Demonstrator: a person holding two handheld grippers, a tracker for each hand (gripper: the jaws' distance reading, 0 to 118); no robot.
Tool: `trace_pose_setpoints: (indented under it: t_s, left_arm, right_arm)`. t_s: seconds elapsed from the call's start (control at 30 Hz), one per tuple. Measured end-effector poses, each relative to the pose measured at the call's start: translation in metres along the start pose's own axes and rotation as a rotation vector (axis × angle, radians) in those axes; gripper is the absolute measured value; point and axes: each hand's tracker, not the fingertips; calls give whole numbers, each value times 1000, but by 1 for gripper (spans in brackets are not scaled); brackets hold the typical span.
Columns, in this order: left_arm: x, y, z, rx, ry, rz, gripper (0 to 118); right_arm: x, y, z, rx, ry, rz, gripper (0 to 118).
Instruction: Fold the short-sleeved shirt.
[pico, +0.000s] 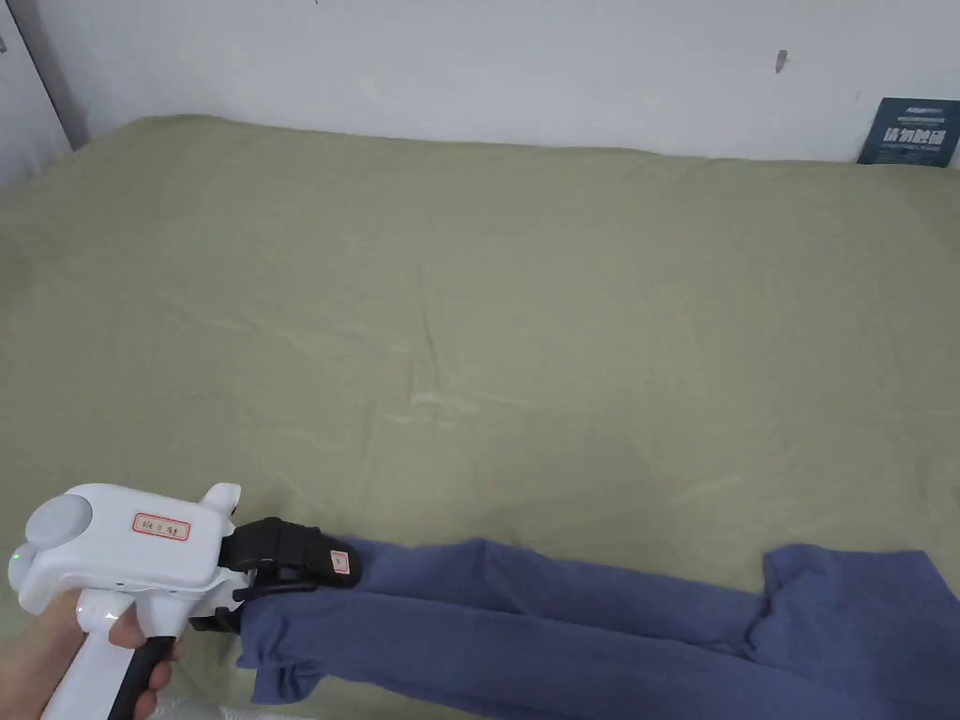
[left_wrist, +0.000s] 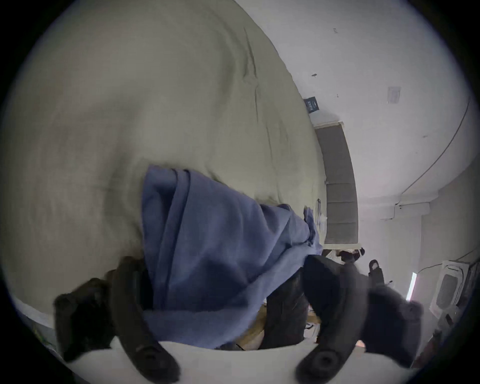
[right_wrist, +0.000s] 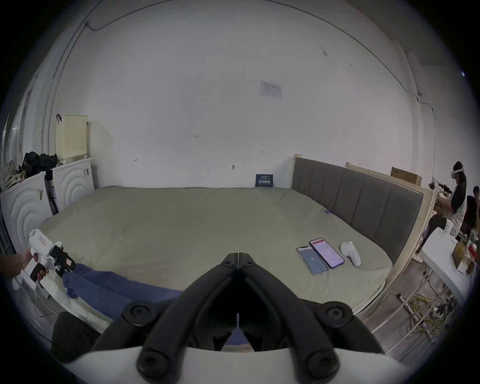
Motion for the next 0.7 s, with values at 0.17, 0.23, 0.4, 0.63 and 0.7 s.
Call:
trace_pose_setpoints:
  t_s: [0.17, 0.23, 0.4, 0.63, 0.7]
  left_arm:
    - [-3, -3, -3, 5, 59, 23, 7]
    - [0, -3, 0, 52, 104, 16, 7]
    - [2, -2, 27, 168, 92, 67, 7]
    - [-5, -10, 103, 306, 178, 91, 7]
    - [-8, -17, 125, 335, 216, 99, 7]
  right_arm:
    - [-3, 2, 6, 4, 7, 4, 0]
    - [-2, 4, 7, 7, 8, 0, 0]
    - [2, 8, 8, 13, 9, -7, 0]
    - [-2, 13, 2, 24, 45, -14, 0]
    - [-5, 11, -2, 22, 66, -11, 0]
